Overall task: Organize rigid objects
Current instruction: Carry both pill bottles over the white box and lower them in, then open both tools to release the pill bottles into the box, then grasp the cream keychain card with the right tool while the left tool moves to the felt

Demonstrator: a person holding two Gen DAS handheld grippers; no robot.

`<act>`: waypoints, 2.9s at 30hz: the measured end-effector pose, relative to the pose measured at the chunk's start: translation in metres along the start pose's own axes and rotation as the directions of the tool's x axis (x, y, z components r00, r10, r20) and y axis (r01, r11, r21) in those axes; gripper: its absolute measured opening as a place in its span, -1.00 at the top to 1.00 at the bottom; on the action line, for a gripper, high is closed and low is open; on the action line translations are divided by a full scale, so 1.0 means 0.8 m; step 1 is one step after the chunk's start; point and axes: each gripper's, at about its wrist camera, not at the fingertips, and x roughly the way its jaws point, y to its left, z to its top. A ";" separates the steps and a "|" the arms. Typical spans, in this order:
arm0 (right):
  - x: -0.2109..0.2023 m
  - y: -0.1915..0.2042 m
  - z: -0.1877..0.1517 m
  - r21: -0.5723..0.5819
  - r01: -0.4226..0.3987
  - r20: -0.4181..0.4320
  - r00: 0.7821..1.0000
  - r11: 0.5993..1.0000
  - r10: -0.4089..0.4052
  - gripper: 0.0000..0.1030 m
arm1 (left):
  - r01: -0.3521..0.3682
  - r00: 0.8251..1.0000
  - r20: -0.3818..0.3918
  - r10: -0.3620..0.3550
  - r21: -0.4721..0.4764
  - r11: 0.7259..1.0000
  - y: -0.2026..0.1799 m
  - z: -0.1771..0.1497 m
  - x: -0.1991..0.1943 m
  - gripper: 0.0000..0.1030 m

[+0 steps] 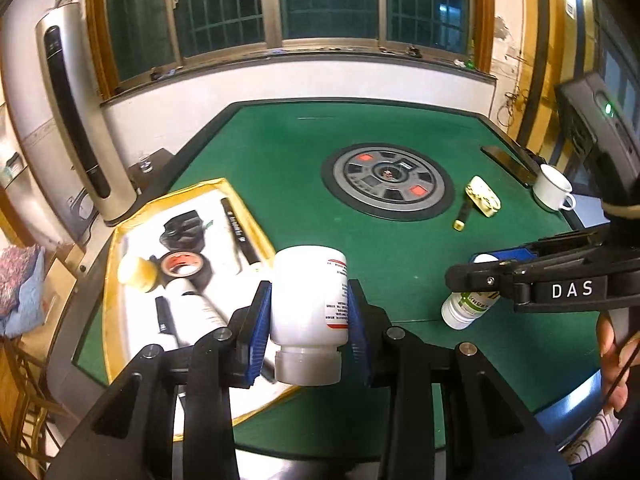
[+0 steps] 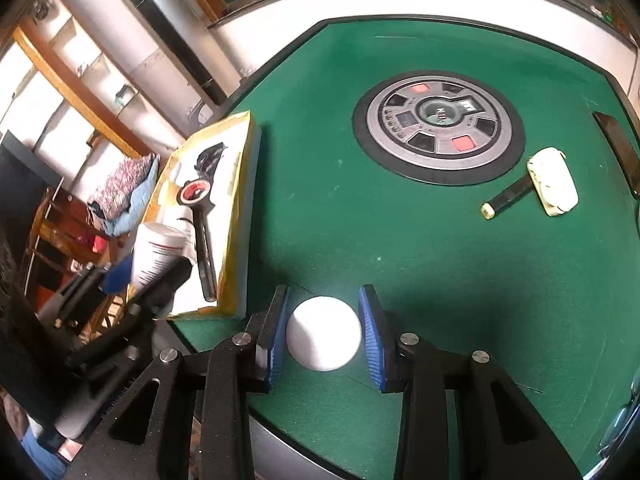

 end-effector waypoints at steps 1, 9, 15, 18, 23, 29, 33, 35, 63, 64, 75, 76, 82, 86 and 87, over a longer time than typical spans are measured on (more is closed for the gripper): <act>0.002 0.001 0.001 0.000 -0.005 -0.005 1.000 1.000 0.005 0.41 | -0.003 1.000 0.002 0.003 -0.007 1.000 0.004 0.000 -0.001 0.35; -0.009 0.027 0.013 -0.019 -0.064 0.024 0.998 0.998 0.065 0.41 | -0.032 0.999 0.018 0.033 -0.045 0.998 0.034 0.001 -0.010 0.35; -0.002 0.057 0.026 -0.049 -0.122 0.013 0.992 0.991 0.123 0.41 | -0.068 0.998 0.010 0.069 -0.105 0.992 0.071 -0.006 -0.011 0.35; 0.007 0.080 0.030 -0.078 -0.154 -0.001 0.988 0.985 0.154 0.41 | -0.090 0.996 0.004 0.091 -0.137 0.986 0.094 -0.012 -0.011 0.35; 0.028 0.112 0.035 -0.127 -0.192 -0.041 0.981 0.973 0.188 0.41 | -0.130 0.991 -0.017 0.129 -0.178 0.975 0.130 -0.021 -0.005 0.35; 0.076 0.139 0.033 -0.156 -0.188 -0.129 0.977 0.970 0.169 0.40 | -0.155 0.988 -0.056 0.146 -0.202 0.967 0.163 -0.032 0.011 0.35; 0.103 0.145 0.037 -0.147 -0.156 -0.166 0.977 0.977 0.131 0.41 | -0.159 0.986 -0.081 0.145 -0.201 0.967 0.178 -0.037 0.026 0.35; 0.110 0.145 0.040 -0.142 -0.140 -0.175 0.978 0.980 0.114 0.41 | -0.156 0.986 -0.093 0.140 -0.202 0.967 0.184 -0.039 0.035 0.35; 0.134 0.150 0.086 -0.090 -0.106 -0.093 0.991 0.990 0.097 0.16 | -0.108 0.986 -0.146 0.076 -0.233 0.966 0.201 -0.048 0.067 0.28; 0.128 0.150 0.086 -0.090 -0.111 -0.083 0.991 0.990 0.104 0.16 | -0.106 0.988 -0.137 0.075 -0.237 0.966 0.202 -0.047 0.064 0.18; 0.110 0.148 0.068 -0.064 -0.204 -0.110 0.974 0.977 0.196 0.16 | 0.001 0.996 -0.084 -0.020 -0.218 0.976 0.171 -0.036 0.040 -0.13; 0.107 0.148 0.065 -0.061 -0.209 -0.105 0.974 0.976 0.202 0.16 | 0.011 0.996 -0.081 -0.029 -0.211 0.978 0.167 -0.035 0.038 -0.13; 0.077 0.117 0.041 0.012 -0.213 -0.072 0.974 0.977 0.213 0.16 | 0.056 0.997 -0.044 -0.064 -0.161 0.985 0.135 -0.020 0.027 -0.13; 0.058 0.092 0.026 0.062 -0.185 -0.039 0.981 0.981 0.188 0.16 | 0.112 0.993 -0.032 -0.118 -0.132 0.985 0.107 -0.009 0.027 -0.13; 0.052 0.083 0.021 0.076 -0.177 -0.030 0.983 0.981 0.180 0.16 | 0.131 0.990 -0.033 -0.136 -0.123 0.984 0.098 -0.006 0.029 -0.13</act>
